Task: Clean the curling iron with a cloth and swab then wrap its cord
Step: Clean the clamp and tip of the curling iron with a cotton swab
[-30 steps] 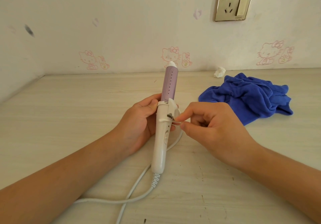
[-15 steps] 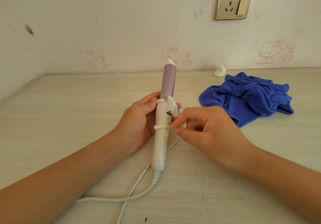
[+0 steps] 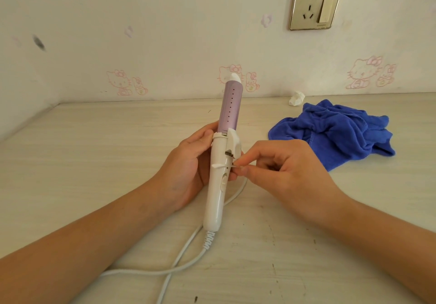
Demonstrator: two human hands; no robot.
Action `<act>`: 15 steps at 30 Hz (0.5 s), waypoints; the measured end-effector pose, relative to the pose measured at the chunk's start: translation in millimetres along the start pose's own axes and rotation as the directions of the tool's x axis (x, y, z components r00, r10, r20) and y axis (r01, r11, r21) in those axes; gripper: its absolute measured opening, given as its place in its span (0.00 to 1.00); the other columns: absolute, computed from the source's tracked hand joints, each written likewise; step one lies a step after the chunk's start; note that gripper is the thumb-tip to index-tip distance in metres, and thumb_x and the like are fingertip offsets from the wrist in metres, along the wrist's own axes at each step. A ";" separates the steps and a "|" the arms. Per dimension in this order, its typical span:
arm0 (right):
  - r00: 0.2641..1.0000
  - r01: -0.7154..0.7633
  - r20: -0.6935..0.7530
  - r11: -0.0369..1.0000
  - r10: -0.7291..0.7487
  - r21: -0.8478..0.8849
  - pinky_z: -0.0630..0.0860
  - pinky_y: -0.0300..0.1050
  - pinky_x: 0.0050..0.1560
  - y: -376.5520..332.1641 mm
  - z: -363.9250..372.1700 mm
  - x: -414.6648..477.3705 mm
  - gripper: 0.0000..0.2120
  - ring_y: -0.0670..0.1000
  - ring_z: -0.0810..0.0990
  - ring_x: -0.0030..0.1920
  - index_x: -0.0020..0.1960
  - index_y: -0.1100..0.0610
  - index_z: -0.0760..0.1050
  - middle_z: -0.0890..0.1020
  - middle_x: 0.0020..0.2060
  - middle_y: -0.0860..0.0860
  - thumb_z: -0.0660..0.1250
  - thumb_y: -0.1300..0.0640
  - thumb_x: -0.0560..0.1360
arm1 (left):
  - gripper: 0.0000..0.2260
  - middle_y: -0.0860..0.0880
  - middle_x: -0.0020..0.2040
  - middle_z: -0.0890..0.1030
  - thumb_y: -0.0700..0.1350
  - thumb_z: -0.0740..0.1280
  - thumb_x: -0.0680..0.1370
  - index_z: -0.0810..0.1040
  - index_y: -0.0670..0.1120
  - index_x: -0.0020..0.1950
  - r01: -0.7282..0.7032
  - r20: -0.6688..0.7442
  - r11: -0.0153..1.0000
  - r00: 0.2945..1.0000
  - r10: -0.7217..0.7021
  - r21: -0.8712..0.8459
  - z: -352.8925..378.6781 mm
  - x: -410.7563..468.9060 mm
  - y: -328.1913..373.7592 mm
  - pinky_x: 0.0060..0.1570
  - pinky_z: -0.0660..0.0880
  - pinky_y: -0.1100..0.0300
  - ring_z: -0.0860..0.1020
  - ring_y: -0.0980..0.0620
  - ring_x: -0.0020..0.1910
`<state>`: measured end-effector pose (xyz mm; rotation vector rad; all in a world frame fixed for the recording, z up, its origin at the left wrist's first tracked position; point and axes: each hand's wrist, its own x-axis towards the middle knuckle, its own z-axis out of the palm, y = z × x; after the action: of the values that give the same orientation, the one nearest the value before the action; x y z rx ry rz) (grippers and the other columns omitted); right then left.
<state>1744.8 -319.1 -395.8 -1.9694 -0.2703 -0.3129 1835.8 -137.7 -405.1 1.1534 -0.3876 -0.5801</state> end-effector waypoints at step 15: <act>0.995 -0.012 0.095 1.000 0.013 -0.003 0.65 0.35 0.29 2.3 2.9 -1.7 0.10 0.45 0.62 0.25 0.44 0.47 0.85 0.67 0.22 0.44 0.72 0.62 0.77 | 0.20 0.47 0.35 0.80 0.50 0.79 0.69 0.76 0.45 0.55 -0.036 -0.029 0.968 0.999 0.044 0.247 3.0 -2.6 -5.5 0.28 0.76 0.58 0.76 0.51 0.27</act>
<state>1744.2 -317.5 -399.5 -1.9902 -0.3187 -0.2119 1830.7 -139.9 -409.2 1.3888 -0.4619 -0.4855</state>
